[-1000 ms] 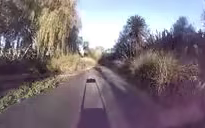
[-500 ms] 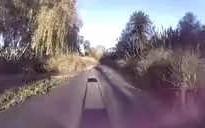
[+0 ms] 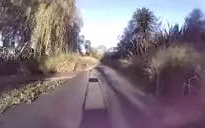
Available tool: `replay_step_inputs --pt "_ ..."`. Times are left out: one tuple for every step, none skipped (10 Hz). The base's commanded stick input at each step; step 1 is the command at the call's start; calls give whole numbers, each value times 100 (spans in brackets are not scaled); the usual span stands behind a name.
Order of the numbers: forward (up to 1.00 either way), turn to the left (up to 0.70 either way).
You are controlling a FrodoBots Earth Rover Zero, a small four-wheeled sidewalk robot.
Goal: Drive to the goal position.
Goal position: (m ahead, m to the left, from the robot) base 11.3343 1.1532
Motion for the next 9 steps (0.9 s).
replay_step_inputs --pt "100 0" --pt "100 0" --pt "100 0" --pt "100 0" --pt "100 0" --pt "100 0" --pt "100 0" --pt "100 0" --pt "100 0"
